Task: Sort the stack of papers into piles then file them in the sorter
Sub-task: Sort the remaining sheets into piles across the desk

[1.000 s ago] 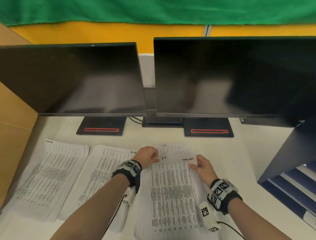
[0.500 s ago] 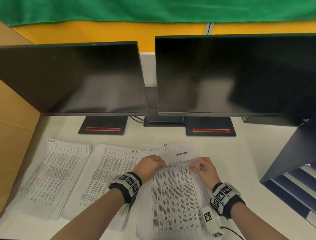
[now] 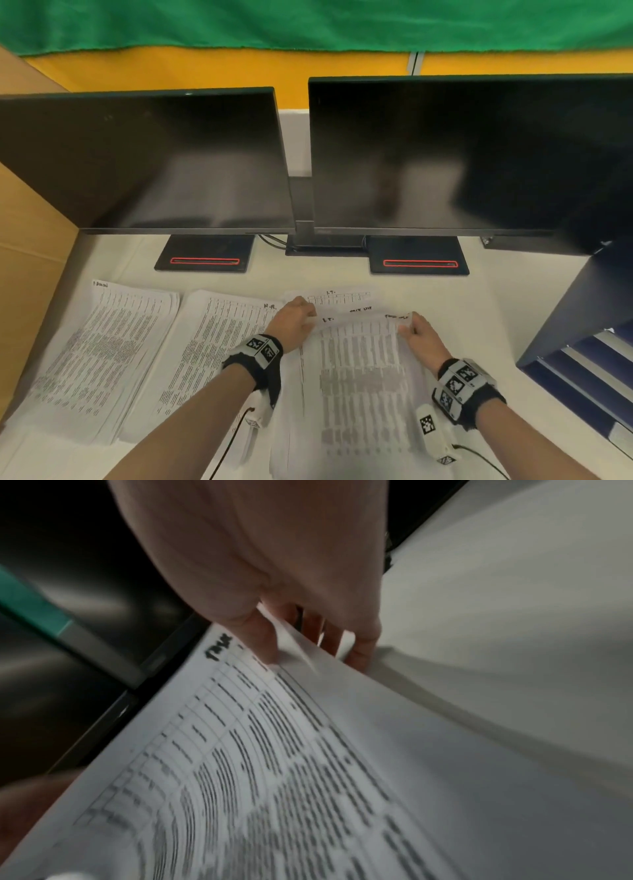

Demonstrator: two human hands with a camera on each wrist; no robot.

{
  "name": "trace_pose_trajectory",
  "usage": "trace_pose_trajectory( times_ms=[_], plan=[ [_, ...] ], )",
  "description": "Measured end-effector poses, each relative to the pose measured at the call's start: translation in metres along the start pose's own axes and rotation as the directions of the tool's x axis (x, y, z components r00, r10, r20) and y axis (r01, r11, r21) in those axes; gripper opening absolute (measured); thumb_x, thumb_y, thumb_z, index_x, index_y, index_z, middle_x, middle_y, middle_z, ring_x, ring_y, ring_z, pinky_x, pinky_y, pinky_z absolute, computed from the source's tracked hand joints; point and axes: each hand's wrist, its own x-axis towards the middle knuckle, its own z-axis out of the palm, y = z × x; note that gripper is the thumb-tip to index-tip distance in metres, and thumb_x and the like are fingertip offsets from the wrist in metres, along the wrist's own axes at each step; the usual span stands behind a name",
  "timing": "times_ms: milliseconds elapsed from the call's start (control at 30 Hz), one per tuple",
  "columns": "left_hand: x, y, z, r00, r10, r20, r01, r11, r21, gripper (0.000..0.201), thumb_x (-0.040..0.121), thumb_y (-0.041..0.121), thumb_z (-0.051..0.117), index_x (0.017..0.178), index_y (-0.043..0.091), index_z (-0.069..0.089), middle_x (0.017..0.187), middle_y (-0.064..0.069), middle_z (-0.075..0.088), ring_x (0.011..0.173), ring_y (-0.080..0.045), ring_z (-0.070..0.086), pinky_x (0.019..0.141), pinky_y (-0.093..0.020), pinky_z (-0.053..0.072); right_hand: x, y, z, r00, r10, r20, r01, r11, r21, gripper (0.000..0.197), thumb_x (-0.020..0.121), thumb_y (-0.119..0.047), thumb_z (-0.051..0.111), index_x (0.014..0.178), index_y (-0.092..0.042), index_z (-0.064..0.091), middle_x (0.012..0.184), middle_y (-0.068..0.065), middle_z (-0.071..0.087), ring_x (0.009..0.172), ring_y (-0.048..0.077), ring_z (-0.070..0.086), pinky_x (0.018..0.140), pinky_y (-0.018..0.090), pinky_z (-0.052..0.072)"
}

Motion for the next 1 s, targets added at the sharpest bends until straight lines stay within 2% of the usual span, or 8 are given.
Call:
trace_pose_trajectory(
  times_ms=[67,133,267,367,467,633,900,1000],
  plan=[
    [0.003,-0.002,-0.002,1.0,0.007,0.012,-0.007,1.0,0.016,0.013,0.09,0.009,0.047,0.097,0.008,0.057,0.096,-0.001,0.049,0.09,-0.02,0.05,0.075,-0.024,0.035,0.01,0.003,-0.027,0.996,0.081,-0.024,-0.083,0.99,-0.113,0.023,0.096,-0.018,0.041,0.119,-0.015,0.048,0.125,0.009,0.046,0.12,0.022,0.043,0.101,0.034,0.032],
    [0.005,-0.005,-0.004,0.999,0.014,0.029,-0.015,0.999,0.038,0.014,0.09,0.009,0.046,0.1,0.009,0.056,0.1,-0.003,0.054,0.088,-0.018,0.049,0.077,-0.026,0.038,0.019,0.004,-0.057,0.981,0.166,-0.097,-0.183,0.958,-0.22,0.035,0.095,-0.012,0.041,0.127,0.001,0.045,0.135,0.019,0.048,0.126,0.033,0.045,0.105,0.036,0.034],
    [0.009,-0.007,-0.003,0.999,0.037,0.037,-0.041,0.995,0.088,0.014,0.092,0.011,0.045,0.101,0.012,0.055,0.101,-0.001,0.051,0.09,-0.02,0.051,0.082,-0.031,0.044,0.022,0.002,-0.097,0.912,0.267,-0.312,-0.347,0.906,-0.241,0.04,0.092,-0.002,0.042,0.132,0.002,0.039,0.135,0.026,0.045,0.124,0.04,0.045,0.103,0.039,0.037],
    [0.01,-0.007,0.0,0.998,0.054,0.01,-0.055,0.993,0.109,0.013,0.091,0.011,0.044,0.097,0.012,0.055,0.096,0.001,0.048,0.082,-0.016,0.045,0.076,-0.027,0.04,0.006,-0.007,-0.077,0.85,0.143,-0.507,-0.294,0.927,-0.232,0.065,0.085,0.001,0.055,0.143,-0.006,0.026,0.145,0.023,0.03,0.128,0.041,0.037,0.104,0.048,0.037],
    [0.012,-0.009,0.005,0.999,0.05,-0.01,-0.048,0.992,0.115,0.012,0.09,0.011,0.044,0.096,0.012,0.055,0.094,0.0,0.048,0.081,-0.015,0.044,0.073,-0.026,0.039,-0.028,-0.006,-0.017,0.94,-0.09,-0.328,-0.076,0.884,-0.462,0.062,0.092,-0.026,0.05,0.147,-0.016,0.023,0.155,0.013,0.017,0.142,0.034,0.018,0.115,0.05,0.022],
    [0.014,-0.01,0.01,0.999,0.045,-0.015,-0.043,0.989,0.142,0.018,0.09,0.01,0.044,0.103,0.011,0.056,0.102,-0.002,0.052,0.089,-0.018,0.05,0.077,-0.025,0.038,-0.044,0.015,0.028,0.988,0.14,-0.07,-0.154,0.794,-0.588,0.063,0.094,-0.055,0.019,0.15,-0.031,0.002,0.159,-0.001,-0.014,0.144,0.032,-0.017,0.114,0.059,-0.006],
    [0.011,-0.008,0.008,0.998,0.059,-0.012,-0.057,0.988,0.147,0.021,0.093,0.011,0.042,0.109,0.012,0.056,0.106,-0.003,0.053,0.088,-0.014,0.046,0.078,-0.026,0.041,-0.015,-0.011,0.002,0.925,0.352,-0.144,-0.378,0.814,-0.441,0.067,0.093,-0.056,0.017,0.151,-0.027,0.0,0.158,0.005,-0.016,0.145,0.033,-0.014,0.112,0.064,-0.001],
    [0.011,-0.006,0.006,0.992,0.127,-0.025,-0.122,0.982,0.145,0.02,0.093,0.012,0.042,0.105,0.012,0.057,0.103,-0.004,0.051,0.087,-0.014,0.043,0.078,-0.029,0.044,-0.013,-0.024,0.004,0.964,0.217,-0.153,-0.266,0.814,-0.516,0.063,0.096,-0.039,0.031,0.15,-0.026,0.002,0.159,0.008,-0.012,0.145,0.033,-0.008,0.113,0.063,0.008]
  ],
)
